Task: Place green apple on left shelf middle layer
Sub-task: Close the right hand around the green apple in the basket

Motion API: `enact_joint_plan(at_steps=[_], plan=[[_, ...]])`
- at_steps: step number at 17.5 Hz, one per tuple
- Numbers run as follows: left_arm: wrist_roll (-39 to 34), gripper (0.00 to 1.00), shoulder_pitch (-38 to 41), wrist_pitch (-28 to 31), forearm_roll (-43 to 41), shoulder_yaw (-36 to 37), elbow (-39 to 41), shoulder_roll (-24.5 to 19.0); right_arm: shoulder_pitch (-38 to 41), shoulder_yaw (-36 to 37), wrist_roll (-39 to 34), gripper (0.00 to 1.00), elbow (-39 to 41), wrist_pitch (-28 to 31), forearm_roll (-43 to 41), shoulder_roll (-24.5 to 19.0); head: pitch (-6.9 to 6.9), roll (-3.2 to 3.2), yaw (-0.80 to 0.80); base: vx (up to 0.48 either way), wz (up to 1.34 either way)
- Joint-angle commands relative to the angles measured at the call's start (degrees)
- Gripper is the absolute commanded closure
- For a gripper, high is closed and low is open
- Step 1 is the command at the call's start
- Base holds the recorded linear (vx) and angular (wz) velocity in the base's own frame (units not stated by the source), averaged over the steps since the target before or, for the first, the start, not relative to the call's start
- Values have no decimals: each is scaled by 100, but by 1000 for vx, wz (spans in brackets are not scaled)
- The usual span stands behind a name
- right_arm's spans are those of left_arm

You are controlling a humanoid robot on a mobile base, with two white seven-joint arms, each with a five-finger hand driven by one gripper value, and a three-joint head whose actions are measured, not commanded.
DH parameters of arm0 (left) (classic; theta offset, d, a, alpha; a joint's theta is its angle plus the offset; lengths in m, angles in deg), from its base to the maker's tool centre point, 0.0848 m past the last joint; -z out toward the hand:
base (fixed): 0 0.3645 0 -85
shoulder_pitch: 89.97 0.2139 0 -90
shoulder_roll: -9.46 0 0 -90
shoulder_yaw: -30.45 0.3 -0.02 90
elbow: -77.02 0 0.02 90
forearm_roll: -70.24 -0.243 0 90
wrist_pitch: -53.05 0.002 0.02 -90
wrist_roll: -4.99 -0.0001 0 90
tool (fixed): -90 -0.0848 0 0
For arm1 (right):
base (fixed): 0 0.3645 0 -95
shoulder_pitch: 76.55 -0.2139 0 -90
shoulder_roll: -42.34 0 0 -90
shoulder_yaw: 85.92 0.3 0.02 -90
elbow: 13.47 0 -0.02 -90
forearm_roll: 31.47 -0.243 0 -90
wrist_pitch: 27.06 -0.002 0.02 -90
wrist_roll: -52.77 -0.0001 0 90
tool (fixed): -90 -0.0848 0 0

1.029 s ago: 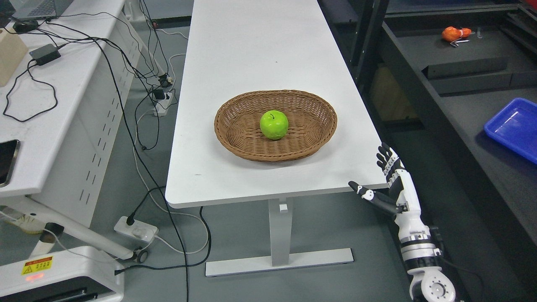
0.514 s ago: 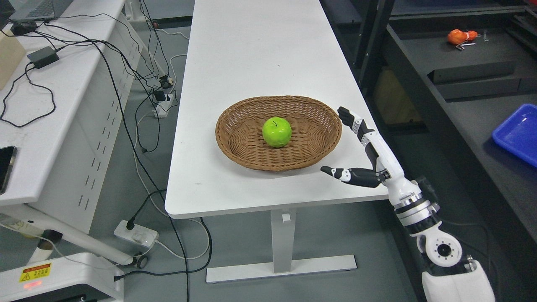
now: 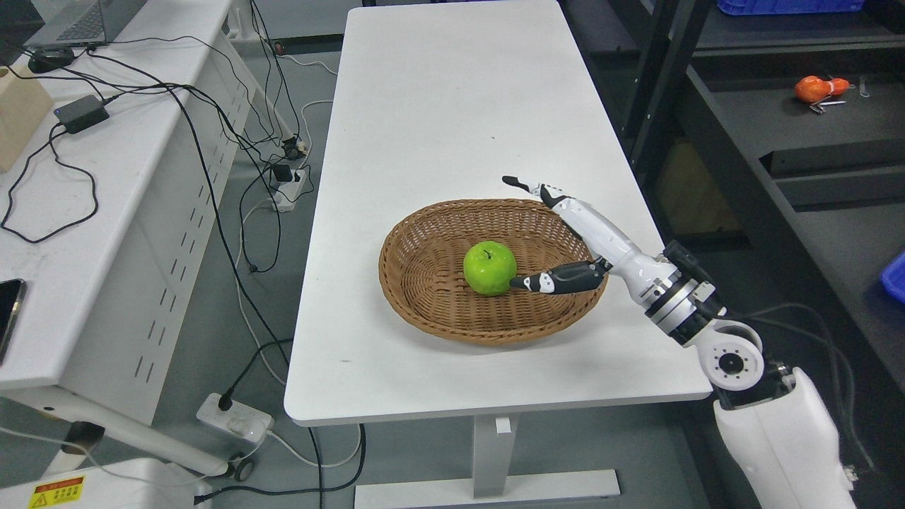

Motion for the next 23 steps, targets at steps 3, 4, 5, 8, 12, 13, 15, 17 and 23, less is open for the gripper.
enact_joint_plan(at_steps=[3, 4, 5, 8, 12, 13, 15, 17, 23], plan=[[-4, 0, -70, 0, 0, 0, -2, -100, -186, -1073, -253, 0, -40, 30, 811, 1289, 0, 0, 0, 180, -9], [-4, 0, -70, 0, 0, 0, -2, -100, -177, -1179, -288, 0, -40, 13, 811, 1413, 0, 0, 0, 190, -26], [-4, 0, -70, 0, 0, 0, -2, -100, -151, -1310, -306, 0, -40, -66, 811, 1510, 0, 0, 0, 150, -52], [-4, 0, -70, 0, 0, 0, -2, -100, -81, -1671, -332, 0, -40, -462, 820, 1537, 0, 0, 0, 133, -25], [-4, 0, -70, 0, 0, 0, -2, -100, -151, -1769, -508, 0, -49, -558, 829, 1537, 0, 0, 0, 113, -12], [-4, 0, -70, 0, 0, 0, -2, -100, -151, -1873, -526, 0, -49, -568, 829, 1520, 0, 0, 0, 97, -4], [-4, 0, -70, 0, 0, 0, -2, -100, -160, -2119, -526, 0, -49, -568, 846, 1449, 0, 0, 0, 92, -11], [-4, 0, -70, 0, 0, 0, -2, -100, -168, -2138, -526, 0, -49, -603, 899, 1353, 0, 0, 0, 65, -5], [-4, 0, -70, 0, 0, 0, -2, -100, -379, -2138, -499, 0, -101, -884, 1205, 1028, 0, 0, 0, 35, 0]])
